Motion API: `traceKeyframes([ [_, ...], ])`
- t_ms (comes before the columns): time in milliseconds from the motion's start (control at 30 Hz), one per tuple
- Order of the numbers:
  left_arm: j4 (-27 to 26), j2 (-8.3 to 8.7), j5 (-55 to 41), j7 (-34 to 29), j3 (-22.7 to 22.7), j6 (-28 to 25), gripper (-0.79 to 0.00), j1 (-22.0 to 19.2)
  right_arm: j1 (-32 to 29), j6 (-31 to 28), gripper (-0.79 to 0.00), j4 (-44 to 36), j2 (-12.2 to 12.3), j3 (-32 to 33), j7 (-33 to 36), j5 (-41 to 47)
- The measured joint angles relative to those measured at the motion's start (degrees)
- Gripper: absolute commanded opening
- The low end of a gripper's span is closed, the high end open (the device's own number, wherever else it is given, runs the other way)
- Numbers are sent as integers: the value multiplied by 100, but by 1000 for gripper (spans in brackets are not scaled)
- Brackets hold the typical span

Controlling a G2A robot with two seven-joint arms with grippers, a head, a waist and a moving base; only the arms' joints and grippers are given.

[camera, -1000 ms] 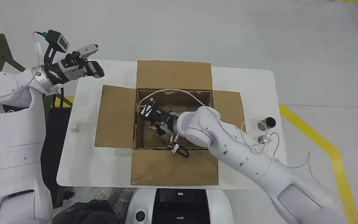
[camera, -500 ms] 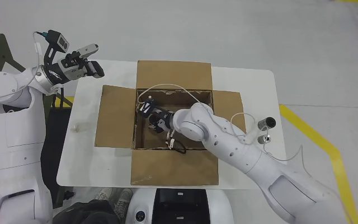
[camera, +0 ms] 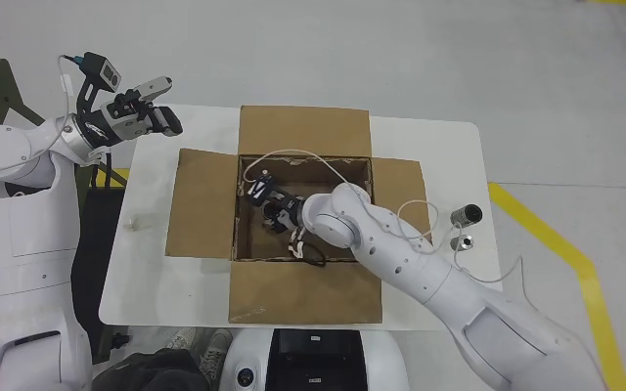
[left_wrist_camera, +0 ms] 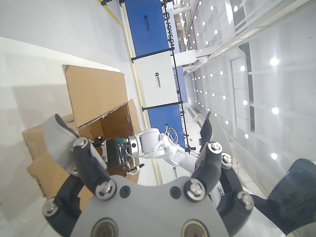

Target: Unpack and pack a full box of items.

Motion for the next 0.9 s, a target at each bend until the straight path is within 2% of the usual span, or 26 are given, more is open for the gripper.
traceKeyframes([
  [33, 0, 0, 0, 0, 0, 0, 0, 0, -14, -2, -332, 2, 1, 17, 1, -15],
  [200, 0, 0, 0, 0, 0, 0, 0, 0, -105, -35, -160, -134, 31, 147, 28, -106],
  [233, 0, 0, 0, 0, 0, 0, 0, 0, -130, -41, -148, -188, 43, 178, 38, -129],
  [467, 0, 0, 0, 0, 0, 0, 0, 0, -445, -69, -126, -865, 209, 567, 117, -317],
  [600, 0, 0, 0, 0, 0, 0, 0, 0, -780, -104, -117, -1572, 374, 926, 300, -493],
  [900, 0, 0, 0, 0, 0, 0, 0, 0, -1632, -330, -43, -3033, 702, 1723, 650, -743],
])
